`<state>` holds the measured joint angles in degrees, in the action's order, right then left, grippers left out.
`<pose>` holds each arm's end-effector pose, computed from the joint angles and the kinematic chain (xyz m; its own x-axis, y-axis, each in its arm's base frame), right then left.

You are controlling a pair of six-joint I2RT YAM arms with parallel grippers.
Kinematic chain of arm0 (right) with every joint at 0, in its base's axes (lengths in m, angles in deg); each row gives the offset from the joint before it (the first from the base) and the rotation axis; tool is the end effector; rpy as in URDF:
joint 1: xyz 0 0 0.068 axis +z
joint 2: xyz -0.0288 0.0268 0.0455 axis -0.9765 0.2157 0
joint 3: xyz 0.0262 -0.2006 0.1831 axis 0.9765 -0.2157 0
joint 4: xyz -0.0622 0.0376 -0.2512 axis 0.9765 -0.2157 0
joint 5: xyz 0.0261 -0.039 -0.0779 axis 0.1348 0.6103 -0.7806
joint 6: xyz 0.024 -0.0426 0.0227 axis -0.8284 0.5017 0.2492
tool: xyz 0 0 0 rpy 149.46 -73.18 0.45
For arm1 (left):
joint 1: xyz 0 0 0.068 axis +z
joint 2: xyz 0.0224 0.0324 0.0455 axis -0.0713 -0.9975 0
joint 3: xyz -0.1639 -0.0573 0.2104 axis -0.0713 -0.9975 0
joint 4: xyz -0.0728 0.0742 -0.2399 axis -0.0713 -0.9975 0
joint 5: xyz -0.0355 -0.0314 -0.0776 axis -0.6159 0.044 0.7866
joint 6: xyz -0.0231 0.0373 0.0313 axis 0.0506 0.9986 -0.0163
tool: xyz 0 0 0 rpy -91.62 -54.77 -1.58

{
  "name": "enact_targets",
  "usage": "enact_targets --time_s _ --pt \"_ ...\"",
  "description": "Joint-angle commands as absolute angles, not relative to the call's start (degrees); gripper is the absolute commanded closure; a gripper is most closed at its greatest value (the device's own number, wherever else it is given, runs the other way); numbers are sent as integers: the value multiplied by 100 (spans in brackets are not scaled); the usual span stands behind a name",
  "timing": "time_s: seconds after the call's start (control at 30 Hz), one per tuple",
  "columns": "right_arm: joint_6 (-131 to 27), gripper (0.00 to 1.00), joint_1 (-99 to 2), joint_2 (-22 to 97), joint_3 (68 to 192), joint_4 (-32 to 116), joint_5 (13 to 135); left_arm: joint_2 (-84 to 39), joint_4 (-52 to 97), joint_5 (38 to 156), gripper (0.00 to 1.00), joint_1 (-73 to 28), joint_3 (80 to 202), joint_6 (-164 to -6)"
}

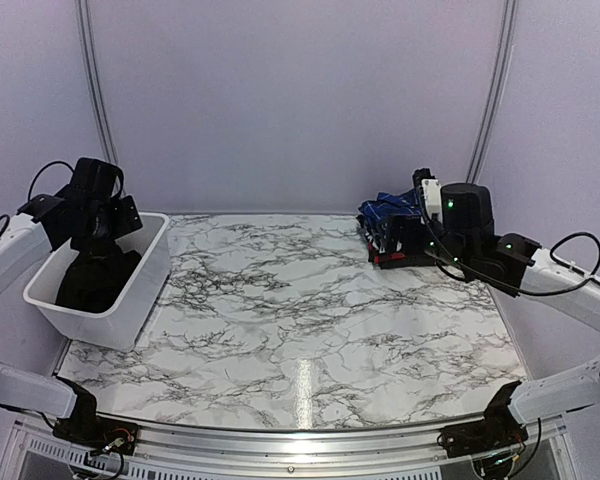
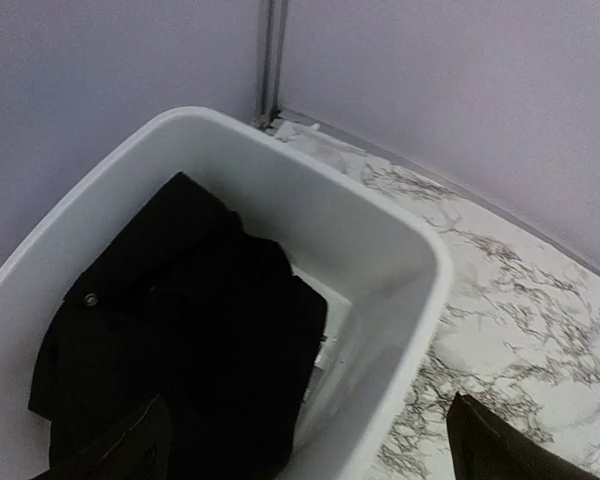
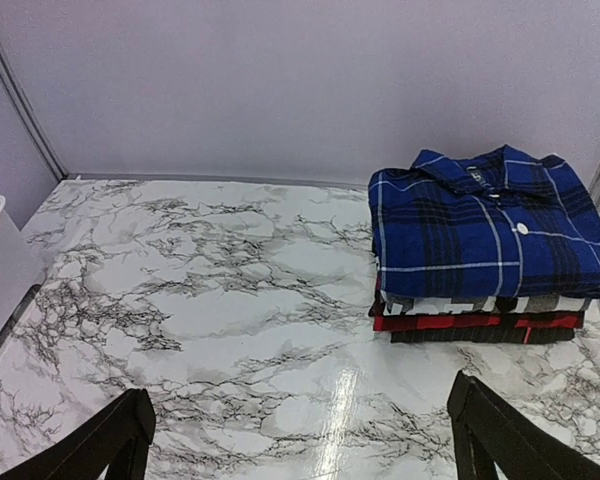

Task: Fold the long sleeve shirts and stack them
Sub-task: Pick up the crumpled shirt from the bin.

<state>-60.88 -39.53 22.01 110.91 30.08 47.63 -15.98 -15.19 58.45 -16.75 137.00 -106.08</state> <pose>0.2146 0.1532 0.3321 -0.3828 0.0289 -0.9234 -0.2519 0.9584 0.1344 0.2449 -0.0741 0.3549 -0.4244 -0.3394 -0.8394 -0.3566 0.9148 -0.1896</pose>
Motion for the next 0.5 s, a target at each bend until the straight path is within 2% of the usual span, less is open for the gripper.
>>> enact_targets --time_s 0.0,0.47 --pt "-5805 2 -3979 2254 11095 3437 5222 -1762 -2174 5875 1 -884 13498 -11001" --pt "-5926 1 -3978 2086 10713 3822 5751 -2560 -1907 5283 1 244 12552 -11655"
